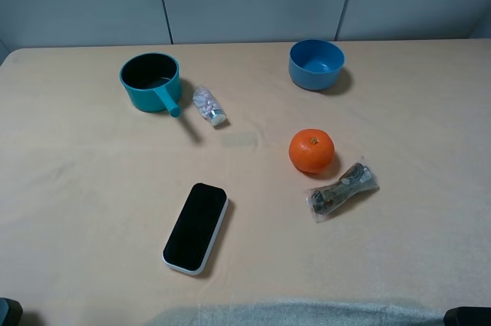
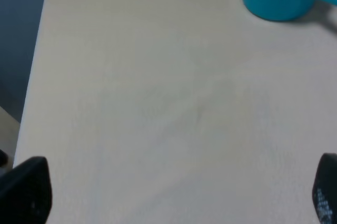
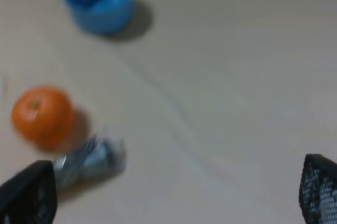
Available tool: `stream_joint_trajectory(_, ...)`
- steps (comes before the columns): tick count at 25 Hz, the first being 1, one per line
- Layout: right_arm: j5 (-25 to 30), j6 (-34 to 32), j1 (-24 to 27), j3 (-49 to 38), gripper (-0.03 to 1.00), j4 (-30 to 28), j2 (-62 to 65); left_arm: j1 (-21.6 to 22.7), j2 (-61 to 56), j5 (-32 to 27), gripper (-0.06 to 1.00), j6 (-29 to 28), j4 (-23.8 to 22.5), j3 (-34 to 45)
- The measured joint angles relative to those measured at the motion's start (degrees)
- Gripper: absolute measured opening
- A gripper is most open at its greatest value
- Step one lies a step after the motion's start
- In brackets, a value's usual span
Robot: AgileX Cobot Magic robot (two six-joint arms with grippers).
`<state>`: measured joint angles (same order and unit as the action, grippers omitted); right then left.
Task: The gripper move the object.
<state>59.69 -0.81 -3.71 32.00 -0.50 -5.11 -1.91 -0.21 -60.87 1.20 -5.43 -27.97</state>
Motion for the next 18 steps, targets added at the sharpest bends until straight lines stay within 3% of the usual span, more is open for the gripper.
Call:
stream_joint_trajectory(6, -2.31, -0.14, 5.08, -2.71, 0.69, -0.83, 5.4, 0.0, 0.0, 0.0, 0.99, 0.0, 0.0, 0.0)
stream_joint_trajectory(18, -1.61, -0.14, 5.36, -3.63, 0.69, -2.06, 5.45, 0.0, 0.0, 0.0, 0.99, 0.0, 0.0, 0.0)
